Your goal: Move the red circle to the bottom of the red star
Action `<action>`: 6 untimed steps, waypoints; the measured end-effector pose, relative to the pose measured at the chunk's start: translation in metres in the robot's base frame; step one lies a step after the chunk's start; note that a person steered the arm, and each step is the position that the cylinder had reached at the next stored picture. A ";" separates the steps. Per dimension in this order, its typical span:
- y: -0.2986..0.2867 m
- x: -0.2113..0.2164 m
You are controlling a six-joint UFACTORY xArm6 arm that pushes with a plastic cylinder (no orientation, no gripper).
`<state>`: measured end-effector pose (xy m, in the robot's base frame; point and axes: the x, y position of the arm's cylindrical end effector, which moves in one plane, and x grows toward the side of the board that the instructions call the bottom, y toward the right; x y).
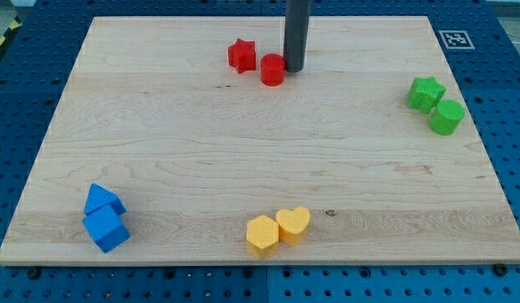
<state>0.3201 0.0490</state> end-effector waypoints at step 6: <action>-0.030 0.023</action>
